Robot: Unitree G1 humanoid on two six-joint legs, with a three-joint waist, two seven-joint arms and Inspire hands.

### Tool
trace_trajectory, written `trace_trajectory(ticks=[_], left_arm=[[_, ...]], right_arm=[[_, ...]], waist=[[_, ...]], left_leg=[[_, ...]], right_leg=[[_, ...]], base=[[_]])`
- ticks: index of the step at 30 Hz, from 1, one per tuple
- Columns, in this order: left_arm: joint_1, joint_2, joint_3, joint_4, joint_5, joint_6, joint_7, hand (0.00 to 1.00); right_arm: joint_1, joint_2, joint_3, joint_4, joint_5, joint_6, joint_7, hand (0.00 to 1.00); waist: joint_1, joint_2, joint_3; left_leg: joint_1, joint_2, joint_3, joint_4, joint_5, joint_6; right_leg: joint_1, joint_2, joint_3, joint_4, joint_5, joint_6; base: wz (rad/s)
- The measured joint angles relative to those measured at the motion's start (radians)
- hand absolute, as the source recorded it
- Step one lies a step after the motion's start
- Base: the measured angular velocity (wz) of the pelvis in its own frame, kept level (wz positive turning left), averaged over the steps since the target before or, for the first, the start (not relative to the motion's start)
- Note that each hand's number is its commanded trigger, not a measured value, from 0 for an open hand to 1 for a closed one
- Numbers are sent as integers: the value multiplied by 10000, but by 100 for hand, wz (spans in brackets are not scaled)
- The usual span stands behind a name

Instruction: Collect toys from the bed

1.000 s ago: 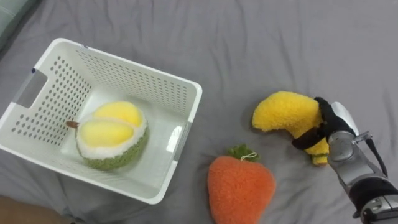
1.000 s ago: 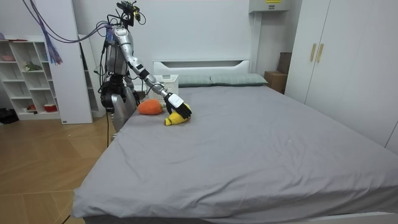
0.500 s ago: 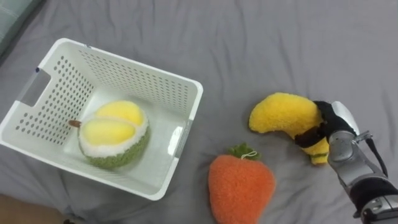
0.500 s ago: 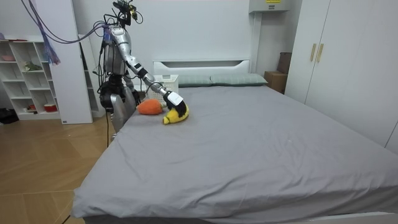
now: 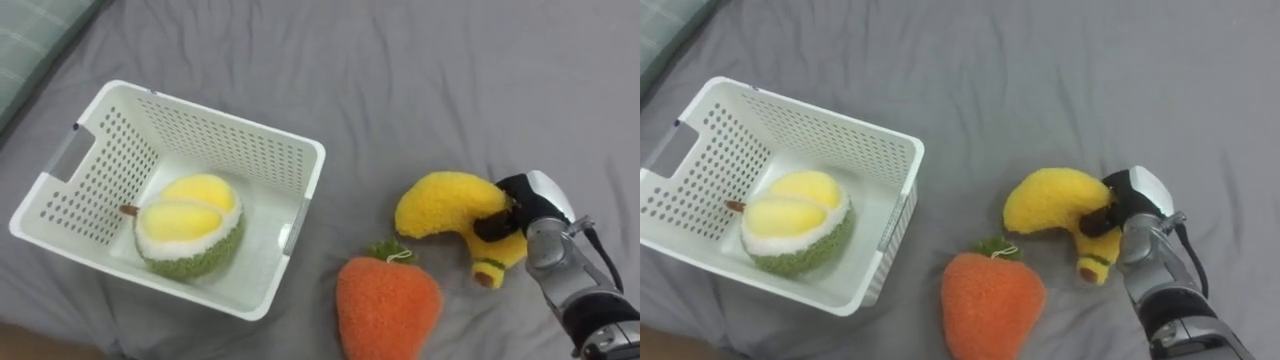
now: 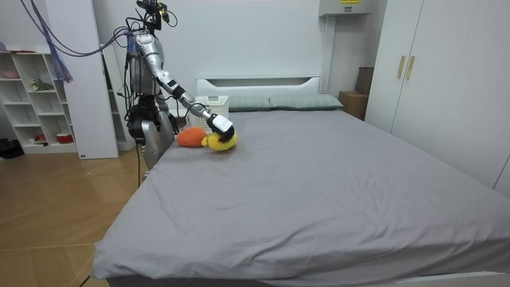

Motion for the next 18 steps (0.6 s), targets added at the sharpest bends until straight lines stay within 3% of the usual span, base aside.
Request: trace_trajectory(ticks=[3, 9, 13, 18], left_arm=[[107, 3, 110, -49, 48, -3, -13, 0], [599, 11, 588, -540, 81, -1, -61, 0], [928, -27, 678, -716, 103, 4, -68, 0], [1052, -30, 679, -822, 260, 8, -56, 0]], right_arm=[[70, -21, -8, -889, 25, -8, 0, 100], [836, -226, -330, -2955, 76, 12, 2, 100], [878, -233, -617, -4490, -272, 233, 113, 100], [1087, -239, -808, -6259, -118, 211, 115, 100]], waist=[[-128, -55, -24], [-194, -235, -148], [-516, -232, -146], [-555, -134, -126]], left_leg=[[374, 1, 24, -147, 0, 0], [1212, -1, 19, -452, -1, 0], [1720, -17, -44, -520, -7, 3], [2171, -19, -55, -625, -14, -1]], right_leg=[[287, 5, 39, -7, -3, 5], [1011, 18, 3, -31, -21, 33], [1539, 50, -8, -72, -43, 70], [2018, 95, -10, -201, -44, 72]], base=[[-3], [0], [4], [0]])
